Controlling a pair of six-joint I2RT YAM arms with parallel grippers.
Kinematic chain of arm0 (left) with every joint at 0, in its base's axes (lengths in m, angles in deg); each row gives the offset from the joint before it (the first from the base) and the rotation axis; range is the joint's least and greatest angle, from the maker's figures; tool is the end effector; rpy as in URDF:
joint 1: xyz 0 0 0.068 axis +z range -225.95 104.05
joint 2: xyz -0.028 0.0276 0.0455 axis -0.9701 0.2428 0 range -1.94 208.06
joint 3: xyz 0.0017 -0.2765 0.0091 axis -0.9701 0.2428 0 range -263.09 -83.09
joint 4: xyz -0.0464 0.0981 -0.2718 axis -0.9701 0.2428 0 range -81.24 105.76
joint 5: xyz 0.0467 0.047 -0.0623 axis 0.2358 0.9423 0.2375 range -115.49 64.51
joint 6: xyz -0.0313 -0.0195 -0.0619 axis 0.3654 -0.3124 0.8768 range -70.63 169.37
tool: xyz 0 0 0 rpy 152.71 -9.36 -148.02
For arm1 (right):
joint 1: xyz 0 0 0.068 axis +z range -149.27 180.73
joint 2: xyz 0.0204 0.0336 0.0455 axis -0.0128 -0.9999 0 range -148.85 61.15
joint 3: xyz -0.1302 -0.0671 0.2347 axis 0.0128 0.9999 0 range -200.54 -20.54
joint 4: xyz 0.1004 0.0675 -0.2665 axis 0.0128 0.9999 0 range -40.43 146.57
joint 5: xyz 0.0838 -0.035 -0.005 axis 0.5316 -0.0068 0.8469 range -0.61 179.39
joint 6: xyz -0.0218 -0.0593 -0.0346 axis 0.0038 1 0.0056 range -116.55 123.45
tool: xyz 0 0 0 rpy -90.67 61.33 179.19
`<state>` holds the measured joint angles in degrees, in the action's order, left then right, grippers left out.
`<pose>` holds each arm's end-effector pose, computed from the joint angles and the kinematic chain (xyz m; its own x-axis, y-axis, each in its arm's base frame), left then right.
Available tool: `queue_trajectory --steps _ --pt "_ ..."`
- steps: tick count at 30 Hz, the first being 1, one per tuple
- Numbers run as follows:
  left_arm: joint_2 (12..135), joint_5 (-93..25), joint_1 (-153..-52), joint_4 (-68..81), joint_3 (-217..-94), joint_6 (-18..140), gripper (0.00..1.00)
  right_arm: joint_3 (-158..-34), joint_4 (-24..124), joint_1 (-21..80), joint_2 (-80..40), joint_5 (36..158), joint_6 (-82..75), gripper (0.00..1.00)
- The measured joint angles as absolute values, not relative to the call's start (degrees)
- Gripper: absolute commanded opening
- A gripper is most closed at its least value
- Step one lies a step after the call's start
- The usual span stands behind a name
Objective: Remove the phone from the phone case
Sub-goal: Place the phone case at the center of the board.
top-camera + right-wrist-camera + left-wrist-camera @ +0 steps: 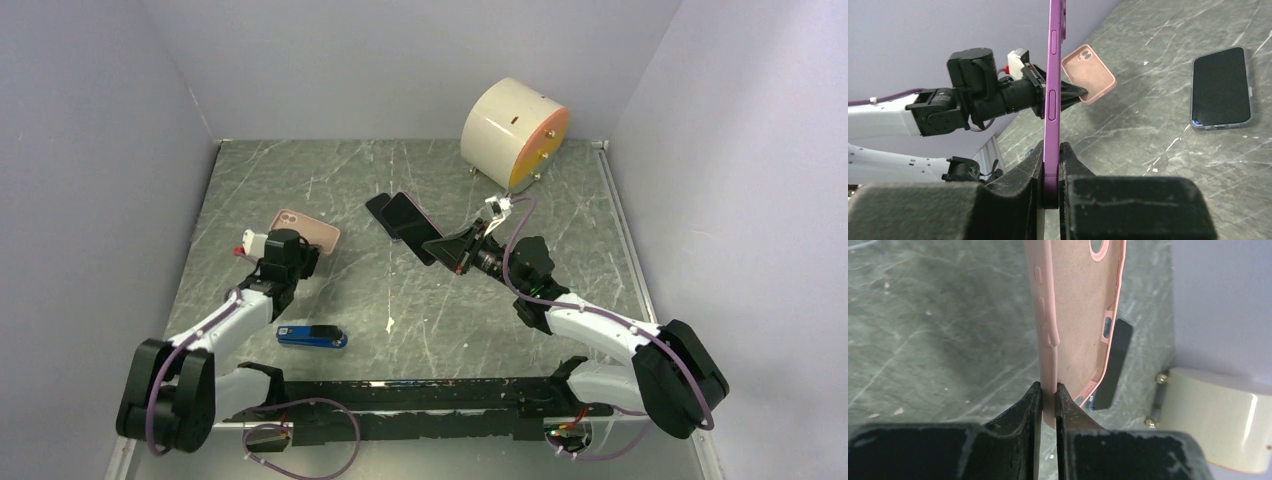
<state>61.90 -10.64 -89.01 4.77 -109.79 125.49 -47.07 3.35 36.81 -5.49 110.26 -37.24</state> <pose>0.2665 -0.0462 0.1621 -0.1369 -0.9316 -0.3368 -0.5147 0.3574 -0.7793 0.2251 0.1902 0.2401 -0.4801 0.4039 -0.7787 -0.6904 0.3737 0.6195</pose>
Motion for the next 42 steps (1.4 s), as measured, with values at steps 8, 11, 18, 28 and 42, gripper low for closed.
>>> queue_trajectory --steps 8,11,18,28,42 --pt "72.65 -12.10 -86.95 2.08 -110.57 131.61 0.03 -46.78 4.40 36.57 -3.37 108.94 -35.18 0.00" --pt "76.93 -12.63 -86.19 -0.25 -112.15 133.44 0.03 -46.69 4.55 36.33 -3.21 108.90 -34.96 0.00" --pt "88.23 -13.07 -85.27 -7.34 -114.64 138.69 0.21 -46.17 4.62 36.04 -3.23 108.94 -34.88 0.00" --pt "91.67 -13.76 -85.14 -10.94 -117.61 140.35 0.54 -46.08 5.89 35.74 -1.90 108.92 -34.07 0.00" --pt "92.34 -18.18 -85.14 -13.22 -119.01 140.50 0.80 -46.08 5.93 35.71 -1.84 108.94 -34.13 0.00"
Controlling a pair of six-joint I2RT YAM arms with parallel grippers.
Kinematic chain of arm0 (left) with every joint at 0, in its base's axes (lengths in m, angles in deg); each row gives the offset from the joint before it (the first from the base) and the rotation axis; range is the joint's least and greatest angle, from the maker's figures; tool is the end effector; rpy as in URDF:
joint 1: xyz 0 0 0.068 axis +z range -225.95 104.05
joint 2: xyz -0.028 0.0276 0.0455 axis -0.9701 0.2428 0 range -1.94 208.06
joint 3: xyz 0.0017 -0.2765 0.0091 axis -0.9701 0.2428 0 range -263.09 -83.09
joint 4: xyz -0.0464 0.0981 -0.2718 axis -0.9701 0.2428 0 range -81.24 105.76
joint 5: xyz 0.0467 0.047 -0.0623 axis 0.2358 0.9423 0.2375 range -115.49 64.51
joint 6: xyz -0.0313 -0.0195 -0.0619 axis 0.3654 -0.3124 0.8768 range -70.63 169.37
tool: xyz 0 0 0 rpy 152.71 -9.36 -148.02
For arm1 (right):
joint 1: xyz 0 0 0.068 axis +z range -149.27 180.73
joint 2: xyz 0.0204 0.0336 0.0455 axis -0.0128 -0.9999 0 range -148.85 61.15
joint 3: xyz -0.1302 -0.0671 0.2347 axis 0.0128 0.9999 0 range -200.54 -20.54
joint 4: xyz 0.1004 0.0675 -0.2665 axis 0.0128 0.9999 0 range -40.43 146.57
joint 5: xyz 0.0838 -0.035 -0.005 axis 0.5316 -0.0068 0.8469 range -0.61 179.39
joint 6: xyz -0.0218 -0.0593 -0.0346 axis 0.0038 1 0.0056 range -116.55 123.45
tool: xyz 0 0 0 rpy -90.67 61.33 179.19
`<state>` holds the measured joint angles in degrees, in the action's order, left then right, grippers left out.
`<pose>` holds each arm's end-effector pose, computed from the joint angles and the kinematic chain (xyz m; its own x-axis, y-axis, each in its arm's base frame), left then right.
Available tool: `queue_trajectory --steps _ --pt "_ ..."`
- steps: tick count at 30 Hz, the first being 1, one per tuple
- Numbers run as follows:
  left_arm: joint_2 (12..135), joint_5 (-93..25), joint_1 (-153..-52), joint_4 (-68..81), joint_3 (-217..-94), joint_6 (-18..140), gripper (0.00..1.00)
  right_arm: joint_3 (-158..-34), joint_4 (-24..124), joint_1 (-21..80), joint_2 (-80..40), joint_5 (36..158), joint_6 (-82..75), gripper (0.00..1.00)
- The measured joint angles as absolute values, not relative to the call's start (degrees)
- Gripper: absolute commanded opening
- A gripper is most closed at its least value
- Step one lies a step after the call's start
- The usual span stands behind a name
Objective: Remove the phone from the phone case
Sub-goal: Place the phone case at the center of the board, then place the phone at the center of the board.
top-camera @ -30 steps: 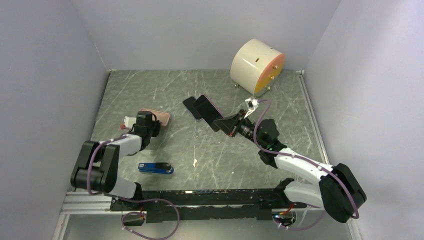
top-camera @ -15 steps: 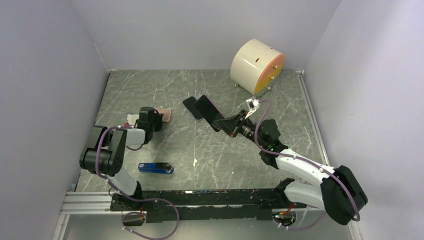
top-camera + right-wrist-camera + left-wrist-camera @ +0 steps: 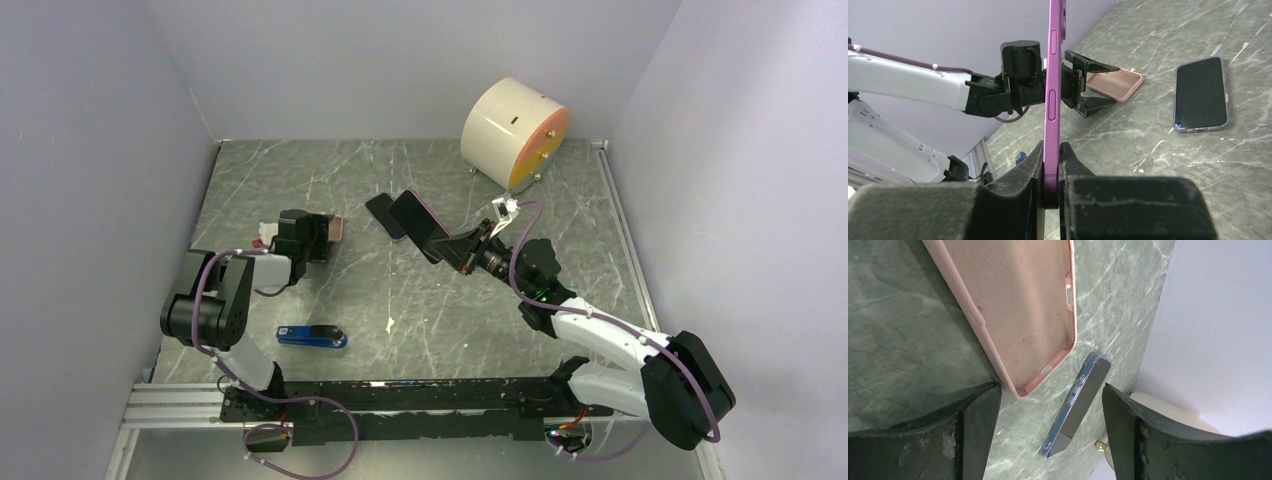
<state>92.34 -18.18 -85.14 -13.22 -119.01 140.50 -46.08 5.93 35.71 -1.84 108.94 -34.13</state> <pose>0.3410 -0.0475 0.0966 -0.0458 -0.9972 -0.0595 -0.5864 0.0750 -0.8065 0.2221 0.1796 0.2448 -0.4256 0.4036 -0.8099 -0.6980 0.4232 0.5777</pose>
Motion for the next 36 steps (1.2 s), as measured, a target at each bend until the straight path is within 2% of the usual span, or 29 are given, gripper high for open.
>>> queue_trajectory --steps 9,20,28,36 --pt "87.01 -23.49 -85.14 -11.64 -116.12 135.63 0.86 -46.08 5.38 35.69 -2.88 109.43 -35.27 0.00" --pt "64.58 -33.26 -85.14 -11.79 -111.64 117.53 0.85 -46.08 2.85 35.69 -3.98 109.21 -38.18 0.00" --pt "56.19 -45.72 -85.14 -21.04 -106.99 110.58 0.85 -45.75 -2.72 35.98 -6.84 109.25 -42.20 0.00" --pt "57.28 -55.73 -86.78 -37.70 -105.09 112.15 0.81 -45.75 -8.06 38.53 -9.73 108.79 -44.87 0.00"
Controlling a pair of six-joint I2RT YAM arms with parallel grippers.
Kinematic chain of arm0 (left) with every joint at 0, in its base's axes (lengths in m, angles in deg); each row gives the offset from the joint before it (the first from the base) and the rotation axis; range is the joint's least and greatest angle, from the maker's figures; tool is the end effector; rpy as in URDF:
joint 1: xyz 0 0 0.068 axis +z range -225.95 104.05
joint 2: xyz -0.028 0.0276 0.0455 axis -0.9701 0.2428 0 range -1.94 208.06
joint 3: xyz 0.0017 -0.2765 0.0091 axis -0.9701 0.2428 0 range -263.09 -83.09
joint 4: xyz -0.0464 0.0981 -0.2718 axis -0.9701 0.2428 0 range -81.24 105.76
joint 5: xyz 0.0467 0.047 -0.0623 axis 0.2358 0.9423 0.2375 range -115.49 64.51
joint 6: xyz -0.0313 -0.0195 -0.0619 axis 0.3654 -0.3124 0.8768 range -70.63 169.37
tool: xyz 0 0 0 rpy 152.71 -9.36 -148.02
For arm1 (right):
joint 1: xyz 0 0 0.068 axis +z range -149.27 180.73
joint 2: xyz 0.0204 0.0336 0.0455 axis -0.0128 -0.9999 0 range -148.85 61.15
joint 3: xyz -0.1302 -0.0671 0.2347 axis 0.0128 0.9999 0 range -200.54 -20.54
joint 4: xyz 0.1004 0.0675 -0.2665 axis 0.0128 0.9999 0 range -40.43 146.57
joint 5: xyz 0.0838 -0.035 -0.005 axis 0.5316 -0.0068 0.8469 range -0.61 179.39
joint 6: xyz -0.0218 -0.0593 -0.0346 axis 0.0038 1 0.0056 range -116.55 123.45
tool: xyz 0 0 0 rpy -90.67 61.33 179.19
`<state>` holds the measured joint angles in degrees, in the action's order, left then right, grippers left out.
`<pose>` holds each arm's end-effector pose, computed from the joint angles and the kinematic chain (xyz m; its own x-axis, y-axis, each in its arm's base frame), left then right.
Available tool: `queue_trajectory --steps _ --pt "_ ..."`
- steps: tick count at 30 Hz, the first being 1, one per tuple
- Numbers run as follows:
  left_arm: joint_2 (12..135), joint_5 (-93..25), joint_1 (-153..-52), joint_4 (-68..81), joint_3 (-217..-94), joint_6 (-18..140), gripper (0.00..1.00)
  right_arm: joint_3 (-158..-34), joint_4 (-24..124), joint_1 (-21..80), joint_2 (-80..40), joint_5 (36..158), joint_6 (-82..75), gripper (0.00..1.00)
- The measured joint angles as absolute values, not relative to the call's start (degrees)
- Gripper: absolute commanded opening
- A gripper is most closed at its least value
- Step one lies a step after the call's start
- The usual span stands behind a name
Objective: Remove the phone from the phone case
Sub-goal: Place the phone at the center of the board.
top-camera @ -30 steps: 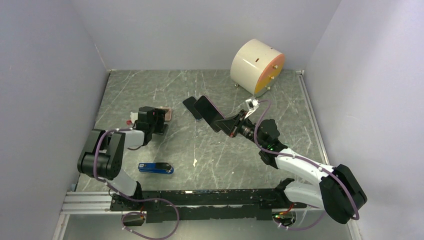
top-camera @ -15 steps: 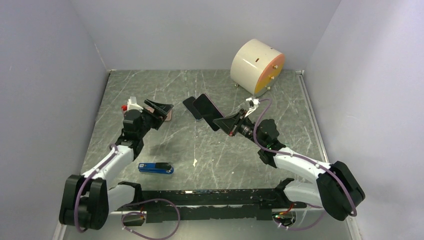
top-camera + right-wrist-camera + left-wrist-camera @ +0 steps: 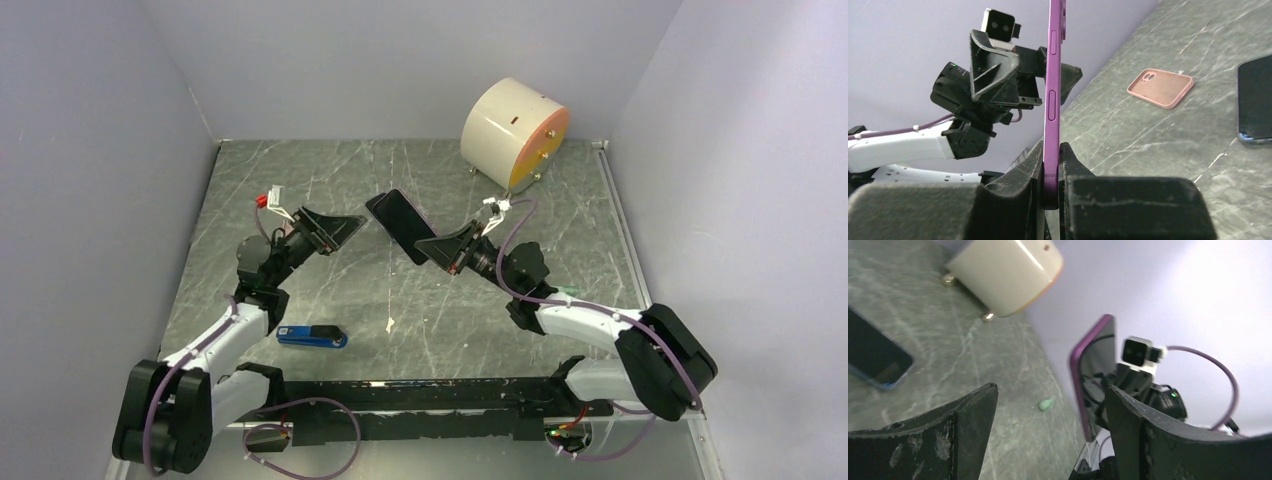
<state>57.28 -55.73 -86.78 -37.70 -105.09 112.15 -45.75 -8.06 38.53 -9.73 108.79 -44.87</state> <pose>0.2541 -0.0792 0.2436 -0.5064 -0.6853 -0.5234 0.4380 0.3185 -0.8407 0.2224 0.1974 0.2367 -0.5146 0.4924 -0.7020 -0.6774 0.2684 0.6849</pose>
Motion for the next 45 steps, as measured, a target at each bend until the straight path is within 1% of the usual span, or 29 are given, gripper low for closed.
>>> queue_trajectory --steps 6,12,16,20,24,28,30,32,33,40,42,45 --pt "60.78 -58.86 -91.00 -48.49 -105.07 114.03 0.78 -45.80 -11.29 40.06 -13.29 108.92 -47.38 0.00" --pt "61.26 -59.23 -93.29 -50.37 -105.07 113.99 0.74 -46.65 -12.82 40.98 -13.55 109.01 -48.47 0.00" --pt "61.74 -59.05 -93.95 -50.79 -105.07 114.12 0.67 -46.96 -14.75 41.27 -13.55 109.34 -49.11 0.00" --pt "64.43 -59.40 -94.93 -53.76 -105.09 115.19 0.53 -47.39 -16.32 41.62 -14.43 109.58 -49.72 0.00" --pt "67.91 -60.69 -95.28 -58.13 -105.22 116.83 0.34 -48.07 -17.70 41.99 -16.61 110.28 -50.81 0.00" --pt "70.29 -61.41 -95.28 -63.01 -105.22 118.60 0.23 -48.49 -17.74 42.18 -18.21 110.91 -51.49 0.00" --pt "70.75 -61.46 -95.28 -64.32 -105.22 119.43 0.15 -48.66 -17.91 42.18 -18.56 111.02 -51.86 0.00" --pt "70.81 -61.43 -95.26 -65.54 -105.22 120.63 0.05 -48.79 -18.37 42.18 -18.73 111.00 -52.32 0.06" --pt "70.77 -61.43 -95.26 -66.17 -105.24 121.16 0.03 -48.79 -18.85 42.16 -18.80 111.02 -52.67 0.10" --pt "67.56 -59.71 -95.57 -64.62 -104.26 120.39 0.03 -48.84 -18.99 42.29 -18.84 110.58 -52.54 0.48" --pt "65.17 -57.46 -95.59 -61.34 -102.53 119.17 0.03 -48.84 -17.24 42.31 -18.01 109.71 -51.01 0.55" --pt "61.07 -53.74 -95.74 -55.77 -100.32 118.47 0.03 -48.84 -13.57 42.40 -16.17 107.92 -48.93 0.63"
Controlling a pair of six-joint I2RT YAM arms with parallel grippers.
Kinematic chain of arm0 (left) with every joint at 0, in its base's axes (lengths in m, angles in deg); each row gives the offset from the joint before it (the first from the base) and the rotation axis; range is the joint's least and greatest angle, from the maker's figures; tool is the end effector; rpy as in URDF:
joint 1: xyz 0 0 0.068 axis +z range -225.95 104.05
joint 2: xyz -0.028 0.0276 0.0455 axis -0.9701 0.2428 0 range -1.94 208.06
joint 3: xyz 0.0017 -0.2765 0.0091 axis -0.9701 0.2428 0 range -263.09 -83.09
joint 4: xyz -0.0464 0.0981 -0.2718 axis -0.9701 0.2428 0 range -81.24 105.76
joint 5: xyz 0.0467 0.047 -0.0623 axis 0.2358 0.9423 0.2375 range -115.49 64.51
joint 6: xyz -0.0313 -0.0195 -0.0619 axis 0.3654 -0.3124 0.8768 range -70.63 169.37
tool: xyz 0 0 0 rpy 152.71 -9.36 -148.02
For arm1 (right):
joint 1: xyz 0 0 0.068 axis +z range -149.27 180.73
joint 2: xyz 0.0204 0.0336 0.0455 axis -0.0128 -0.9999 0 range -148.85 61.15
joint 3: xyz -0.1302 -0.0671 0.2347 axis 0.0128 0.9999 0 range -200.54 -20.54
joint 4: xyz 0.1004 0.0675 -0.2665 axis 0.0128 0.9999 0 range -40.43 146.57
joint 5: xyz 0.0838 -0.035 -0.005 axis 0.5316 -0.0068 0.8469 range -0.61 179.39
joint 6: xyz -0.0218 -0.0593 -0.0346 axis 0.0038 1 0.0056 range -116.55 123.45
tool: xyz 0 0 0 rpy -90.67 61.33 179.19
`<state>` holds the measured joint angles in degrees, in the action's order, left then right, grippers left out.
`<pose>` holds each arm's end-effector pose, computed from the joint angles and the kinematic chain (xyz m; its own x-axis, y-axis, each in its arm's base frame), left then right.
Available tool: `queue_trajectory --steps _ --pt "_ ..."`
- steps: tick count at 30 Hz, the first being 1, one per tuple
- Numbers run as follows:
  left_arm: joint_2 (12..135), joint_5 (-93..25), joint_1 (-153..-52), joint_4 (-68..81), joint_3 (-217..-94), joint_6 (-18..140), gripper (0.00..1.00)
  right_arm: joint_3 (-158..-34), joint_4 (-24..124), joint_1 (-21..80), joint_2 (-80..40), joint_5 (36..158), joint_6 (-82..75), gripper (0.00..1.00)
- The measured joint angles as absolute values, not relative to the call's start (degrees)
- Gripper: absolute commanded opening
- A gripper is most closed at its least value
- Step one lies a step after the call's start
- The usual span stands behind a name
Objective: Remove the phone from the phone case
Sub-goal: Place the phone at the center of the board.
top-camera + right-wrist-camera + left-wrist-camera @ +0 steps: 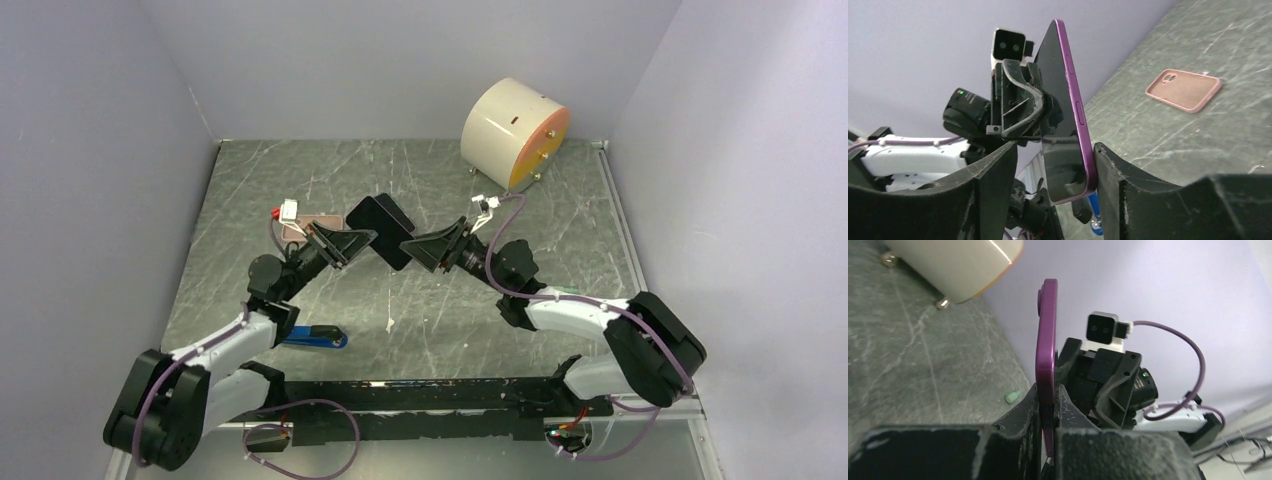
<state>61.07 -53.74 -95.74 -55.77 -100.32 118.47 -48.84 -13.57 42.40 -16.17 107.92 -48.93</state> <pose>0.2305 -0.1129 0.2356 -0.5647 -0.6714 -0.4800 0.5395 0.1398 -0.8303 0.2230 0.2237 0.2362 -0.5704 0.4978 -0.6534 -0.6697 0.1789 0.7208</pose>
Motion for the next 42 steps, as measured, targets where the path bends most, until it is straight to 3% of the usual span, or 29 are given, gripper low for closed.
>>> queue_trajectory --steps 10,17,28,42 --pt "44.72 -36.15 -95.00 -28.01 -98.27 116.02 0.03 -47.42 -0.76 40.72 -4.79 101.93 -41.65 0.89" --pt "40.94 -29.70 -88.99 -14.18 -96.91 117.88 0.03 -43.22 8.44 36.00 6.80 95.81 -36.56 0.98" --pt "43.41 -27.08 -78.98 -4.54 -94.88 124.68 0.02 -38.48 23.09 33.03 24.92 84.25 -30.53 0.99" --pt "54.75 -22.90 -76.77 -2.99 -95.10 129.25 0.03 -37.30 27.37 32.89 25.99 80.16 -28.04 0.99"
